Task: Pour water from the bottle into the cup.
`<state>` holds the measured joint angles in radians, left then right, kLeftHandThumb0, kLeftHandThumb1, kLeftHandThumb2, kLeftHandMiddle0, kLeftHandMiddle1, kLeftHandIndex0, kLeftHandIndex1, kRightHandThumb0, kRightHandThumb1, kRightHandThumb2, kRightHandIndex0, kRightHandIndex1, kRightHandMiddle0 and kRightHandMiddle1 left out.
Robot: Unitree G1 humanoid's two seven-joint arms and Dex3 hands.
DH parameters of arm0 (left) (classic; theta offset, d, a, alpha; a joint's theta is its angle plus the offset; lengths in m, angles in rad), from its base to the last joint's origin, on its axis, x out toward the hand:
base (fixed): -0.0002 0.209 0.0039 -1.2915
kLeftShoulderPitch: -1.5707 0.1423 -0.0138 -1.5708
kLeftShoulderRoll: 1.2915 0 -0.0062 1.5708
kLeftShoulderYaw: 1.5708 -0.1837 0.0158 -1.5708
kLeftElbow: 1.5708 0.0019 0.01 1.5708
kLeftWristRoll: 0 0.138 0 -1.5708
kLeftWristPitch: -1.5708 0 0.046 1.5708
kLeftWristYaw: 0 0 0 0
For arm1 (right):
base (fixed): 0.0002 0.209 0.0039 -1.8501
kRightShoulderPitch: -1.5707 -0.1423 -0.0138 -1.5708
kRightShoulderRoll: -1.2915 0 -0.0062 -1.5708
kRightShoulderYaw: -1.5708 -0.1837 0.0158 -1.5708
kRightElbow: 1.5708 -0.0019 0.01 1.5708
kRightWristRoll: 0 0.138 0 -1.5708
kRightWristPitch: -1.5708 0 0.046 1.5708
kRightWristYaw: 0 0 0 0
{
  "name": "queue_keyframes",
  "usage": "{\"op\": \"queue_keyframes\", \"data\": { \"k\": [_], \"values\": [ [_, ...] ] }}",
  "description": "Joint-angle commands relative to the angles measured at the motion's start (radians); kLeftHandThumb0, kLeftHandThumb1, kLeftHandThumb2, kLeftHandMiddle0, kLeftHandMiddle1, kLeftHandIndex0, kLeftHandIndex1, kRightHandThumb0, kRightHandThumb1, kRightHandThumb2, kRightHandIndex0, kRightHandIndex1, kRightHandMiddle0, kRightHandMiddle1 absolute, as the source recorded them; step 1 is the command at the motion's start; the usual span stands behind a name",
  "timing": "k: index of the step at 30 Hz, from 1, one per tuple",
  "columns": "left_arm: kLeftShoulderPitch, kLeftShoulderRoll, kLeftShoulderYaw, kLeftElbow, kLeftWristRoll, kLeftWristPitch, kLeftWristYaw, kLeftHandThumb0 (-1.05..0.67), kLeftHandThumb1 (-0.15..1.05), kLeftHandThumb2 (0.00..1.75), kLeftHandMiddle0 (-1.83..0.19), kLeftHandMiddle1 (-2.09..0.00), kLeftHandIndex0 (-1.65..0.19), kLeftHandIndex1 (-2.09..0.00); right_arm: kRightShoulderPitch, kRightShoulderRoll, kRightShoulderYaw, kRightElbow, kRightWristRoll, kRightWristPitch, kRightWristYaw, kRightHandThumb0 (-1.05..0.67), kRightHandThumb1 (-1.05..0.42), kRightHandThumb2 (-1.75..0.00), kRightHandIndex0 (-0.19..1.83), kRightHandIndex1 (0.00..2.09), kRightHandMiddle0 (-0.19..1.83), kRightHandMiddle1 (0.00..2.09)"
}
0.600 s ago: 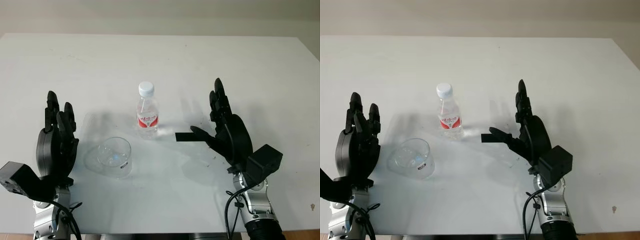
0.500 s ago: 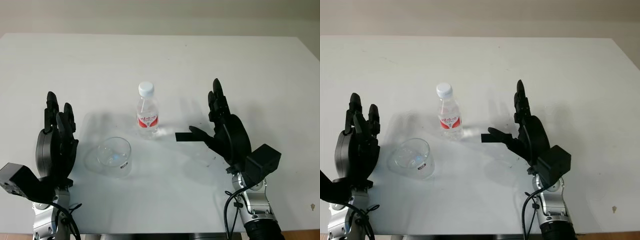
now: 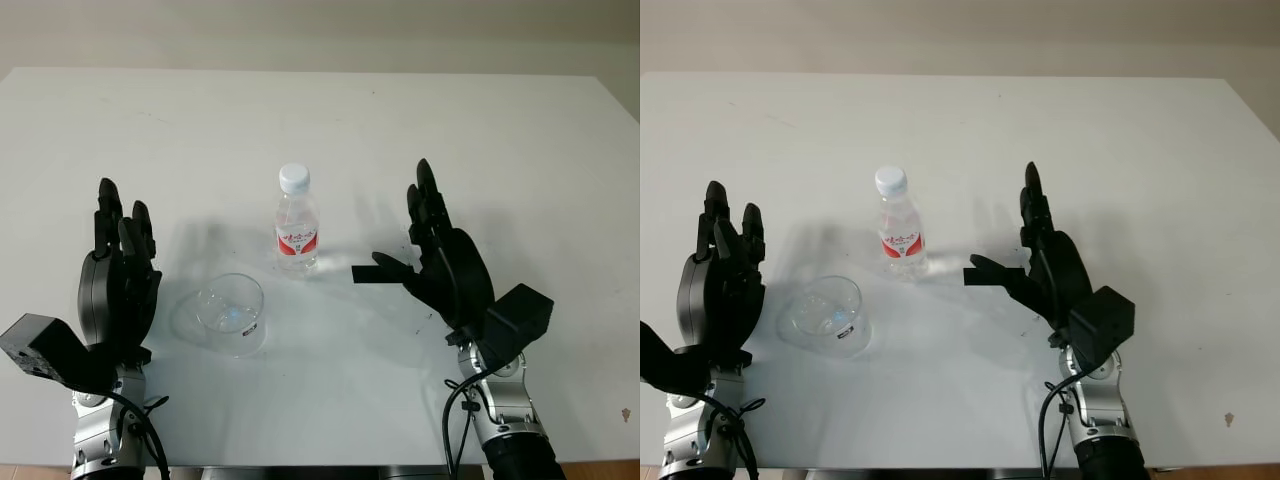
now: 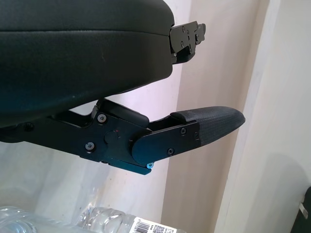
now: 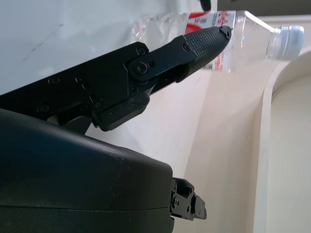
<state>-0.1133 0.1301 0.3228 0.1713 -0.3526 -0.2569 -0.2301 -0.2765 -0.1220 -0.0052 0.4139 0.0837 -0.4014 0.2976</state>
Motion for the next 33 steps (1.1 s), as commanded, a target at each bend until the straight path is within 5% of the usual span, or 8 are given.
{"op": "queue_keyframes", "data": {
  "k": [1, 17, 33],
  "values": [
    [0.029, -0.022, -0.003, 0.008, -0.005, -0.007, 0.001, -0.73, 1.05, 0.65, 0.12, -0.05, 0.19, -0.03, -0.059, 0.018, 0.025, 0.029, -0.013, -0.013, 0.014, -0.88, -0.91, -0.05, -0.19, 0.00, -0.19, 0.00],
    [0.064, -0.032, -0.010, -0.033, -0.001, -0.001, 0.010, -0.72, 1.05, 0.65, 0.12, -0.05, 0.19, -0.04, -0.315, 0.127, 0.125, 0.251, -0.113, -0.048, 0.010, -0.93, -0.87, -0.05, -0.19, 0.00, -0.19, 0.00],
    [0.071, -0.038, -0.012, -0.050, -0.005, 0.009, 0.018, -0.73, 1.05, 0.65, 0.11, -0.05, 0.19, -0.04, -0.409, 0.171, 0.065, 0.421, -0.032, -0.012, 0.059, -0.87, -0.85, -0.05, -0.19, 0.00, -0.19, 0.00]
  ]
}}
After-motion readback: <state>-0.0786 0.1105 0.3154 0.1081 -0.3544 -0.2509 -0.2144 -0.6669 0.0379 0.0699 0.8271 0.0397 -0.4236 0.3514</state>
